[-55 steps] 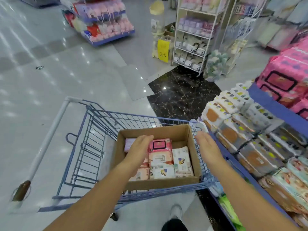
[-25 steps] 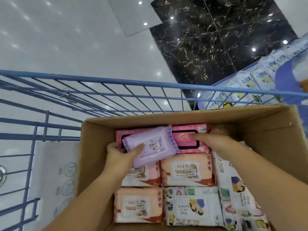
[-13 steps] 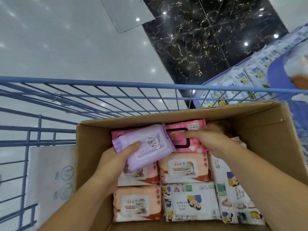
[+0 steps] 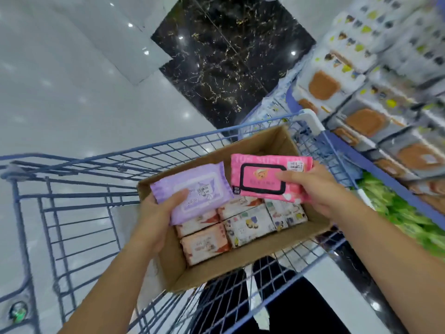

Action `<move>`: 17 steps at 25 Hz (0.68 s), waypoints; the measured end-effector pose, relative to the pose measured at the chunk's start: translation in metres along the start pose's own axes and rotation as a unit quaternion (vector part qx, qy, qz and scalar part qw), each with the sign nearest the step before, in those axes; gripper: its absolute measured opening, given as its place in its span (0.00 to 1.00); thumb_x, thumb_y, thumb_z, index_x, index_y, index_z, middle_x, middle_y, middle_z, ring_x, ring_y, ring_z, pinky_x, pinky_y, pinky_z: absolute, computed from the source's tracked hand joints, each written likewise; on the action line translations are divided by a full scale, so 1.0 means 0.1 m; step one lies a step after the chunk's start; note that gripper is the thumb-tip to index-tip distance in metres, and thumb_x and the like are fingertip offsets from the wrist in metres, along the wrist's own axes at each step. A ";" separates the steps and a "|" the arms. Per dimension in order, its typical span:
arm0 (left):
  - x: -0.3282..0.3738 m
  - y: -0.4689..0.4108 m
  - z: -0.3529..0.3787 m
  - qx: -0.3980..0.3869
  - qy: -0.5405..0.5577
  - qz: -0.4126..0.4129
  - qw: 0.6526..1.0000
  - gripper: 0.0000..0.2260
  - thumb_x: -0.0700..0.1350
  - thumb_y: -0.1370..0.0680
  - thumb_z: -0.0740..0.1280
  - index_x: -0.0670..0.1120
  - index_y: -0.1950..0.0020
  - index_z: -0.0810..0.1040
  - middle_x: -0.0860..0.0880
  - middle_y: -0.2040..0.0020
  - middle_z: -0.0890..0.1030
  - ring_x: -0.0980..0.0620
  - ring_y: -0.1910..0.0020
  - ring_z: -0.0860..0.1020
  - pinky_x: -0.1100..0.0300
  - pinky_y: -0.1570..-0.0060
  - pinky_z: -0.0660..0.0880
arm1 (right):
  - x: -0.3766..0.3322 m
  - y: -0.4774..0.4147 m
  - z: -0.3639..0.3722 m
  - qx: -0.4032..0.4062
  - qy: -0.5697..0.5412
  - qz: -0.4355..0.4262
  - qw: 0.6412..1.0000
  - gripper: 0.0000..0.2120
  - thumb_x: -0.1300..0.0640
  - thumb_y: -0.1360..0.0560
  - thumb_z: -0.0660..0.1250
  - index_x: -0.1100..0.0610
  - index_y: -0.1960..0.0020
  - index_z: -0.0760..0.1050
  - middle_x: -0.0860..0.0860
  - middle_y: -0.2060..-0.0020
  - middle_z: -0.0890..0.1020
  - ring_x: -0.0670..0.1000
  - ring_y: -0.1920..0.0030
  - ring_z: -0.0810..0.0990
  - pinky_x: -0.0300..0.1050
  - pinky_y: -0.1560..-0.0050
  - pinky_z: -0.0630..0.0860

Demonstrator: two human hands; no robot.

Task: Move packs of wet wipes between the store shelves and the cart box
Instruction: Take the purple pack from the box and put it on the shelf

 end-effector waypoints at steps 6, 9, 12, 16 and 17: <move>0.84 0.38 0.55 -0.071 -0.056 0.080 0.993 0.24 0.49 0.37 0.80 0.43 0.43 0.84 0.44 0.48 0.88 0.46 0.50 0.87 0.56 0.52 0.82 | -0.22 1.15 -0.77 0.063 -0.110 -0.044 0.991 0.22 0.59 0.35 0.80 0.60 0.43 0.83 0.63 0.52 0.87 0.67 0.50 0.85 0.69 0.47 0.79; 1.10 0.65 0.93 -0.110 -0.063 0.105 0.986 0.25 0.52 0.38 0.80 0.43 0.44 0.85 0.44 0.48 0.88 0.44 0.48 0.86 0.48 0.40 0.78 | -0.33 1.67 -1.25 0.088 -0.172 -0.089 0.977 0.23 0.61 0.34 0.76 0.62 0.40 0.81 0.61 0.51 0.87 0.59 0.55 0.88 0.51 0.58 0.85; 1.25 1.00 1.52 -0.150 -0.067 0.116 0.980 0.27 0.51 0.39 0.81 0.41 0.43 0.84 0.41 0.48 0.87 0.39 0.47 0.86 0.43 0.39 0.78 | -0.36 2.13 -1.83 0.113 -0.221 -0.137 0.959 0.20 0.60 0.34 0.76 0.61 0.42 0.82 0.61 0.51 0.87 0.58 0.57 0.88 0.48 0.61 0.84; 1.37 1.59 2.55 -0.216 -0.067 0.163 0.960 0.17 0.42 0.34 0.80 0.39 0.48 0.84 0.39 0.51 0.87 0.45 0.57 0.87 0.57 0.60 0.84 | -0.30 2.60 -2.68 0.147 -0.225 -0.170 0.948 0.33 0.48 0.45 0.85 0.60 0.43 0.83 0.62 0.51 0.87 0.62 0.54 0.84 0.58 0.52 0.78; 1.37 1.76 2.85 -0.241 -0.058 0.168 0.954 0.17 0.43 0.34 0.79 0.39 0.47 0.84 0.39 0.52 0.88 0.46 0.57 0.87 0.59 0.63 0.83 | -0.29 2.72 -2.92 0.156 -0.227 -0.186 0.943 0.31 0.51 0.43 0.84 0.61 0.43 0.83 0.63 0.51 0.86 0.63 0.54 0.85 0.58 0.52 0.79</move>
Point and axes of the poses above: each hand's wrist, its own y-axis away from the middle knuckle, its own z-axis out of the palm, x = y × z, the point moved 5 cm from there along -y, towards the middle knuckle
